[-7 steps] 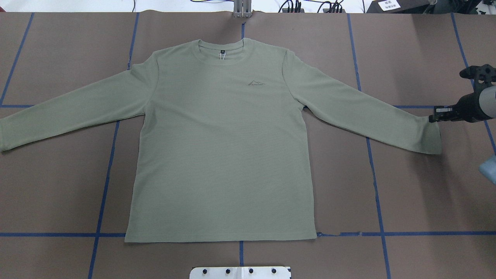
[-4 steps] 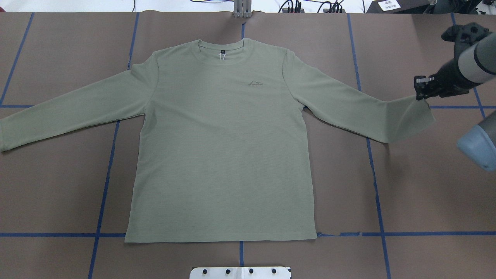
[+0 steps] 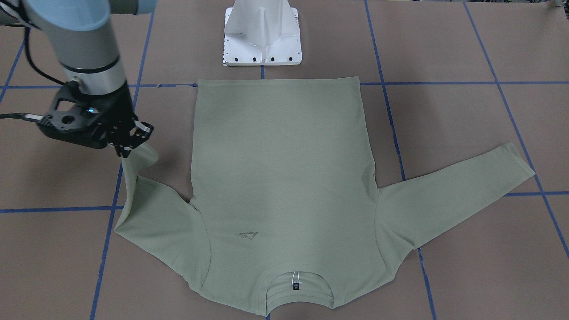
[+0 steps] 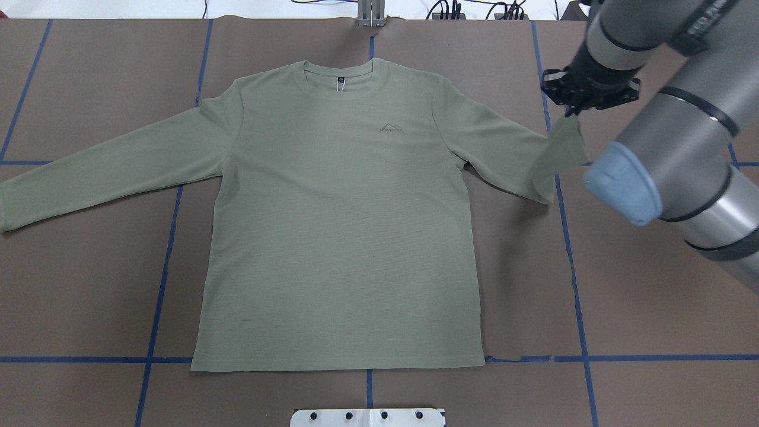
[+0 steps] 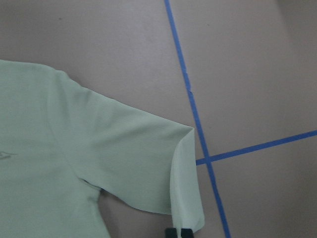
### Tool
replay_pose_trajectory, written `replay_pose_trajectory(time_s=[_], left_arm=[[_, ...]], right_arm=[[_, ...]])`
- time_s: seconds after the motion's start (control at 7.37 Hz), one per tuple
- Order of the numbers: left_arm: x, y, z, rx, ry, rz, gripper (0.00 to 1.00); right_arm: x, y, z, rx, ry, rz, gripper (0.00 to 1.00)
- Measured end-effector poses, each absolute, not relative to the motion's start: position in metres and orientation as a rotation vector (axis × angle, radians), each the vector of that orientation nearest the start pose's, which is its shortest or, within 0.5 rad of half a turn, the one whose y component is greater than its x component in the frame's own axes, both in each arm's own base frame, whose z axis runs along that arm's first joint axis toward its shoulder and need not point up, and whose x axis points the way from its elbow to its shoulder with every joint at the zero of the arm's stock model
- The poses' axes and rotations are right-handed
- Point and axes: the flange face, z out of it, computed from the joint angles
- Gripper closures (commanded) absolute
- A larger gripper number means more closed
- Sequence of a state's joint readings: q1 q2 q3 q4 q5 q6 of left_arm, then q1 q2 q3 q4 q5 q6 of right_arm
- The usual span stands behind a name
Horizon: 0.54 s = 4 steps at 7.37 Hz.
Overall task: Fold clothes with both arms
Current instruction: 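Carry the grasped sleeve across the shirt body toward the left side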
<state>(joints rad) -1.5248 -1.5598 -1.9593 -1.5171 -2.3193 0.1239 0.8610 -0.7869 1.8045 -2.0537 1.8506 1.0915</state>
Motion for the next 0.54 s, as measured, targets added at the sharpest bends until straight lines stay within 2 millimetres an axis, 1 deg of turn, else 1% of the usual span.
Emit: replay_pose_trajectory(time_s=[0.14, 0.27, 0.41, 0.54], left_arm=[[-0.043, -0.480, 0.480, 0.338, 0.731, 0.282, 0.00], [-0.043, -0.480, 0.480, 0.338, 0.731, 0.282, 0.00], [-0.043, -0.481, 0.481, 0.337, 0.732, 0.281, 0.00], [-0.043, -0.481, 0.481, 0.336, 0.732, 0.281, 0.00]], right_arm=[[-0.381, -0.575, 0.111, 0.128, -0.568, 0.299, 1.00], [-0.423, -0.589, 0.066, 0.138, -0.546, 0.293, 1.00], [-0.468, -0.596, 0.030, 0.160, -0.527, 0.289, 1.00], [-0.511, -0.594, 0.006, 0.205, -0.524, 0.286, 1.00]])
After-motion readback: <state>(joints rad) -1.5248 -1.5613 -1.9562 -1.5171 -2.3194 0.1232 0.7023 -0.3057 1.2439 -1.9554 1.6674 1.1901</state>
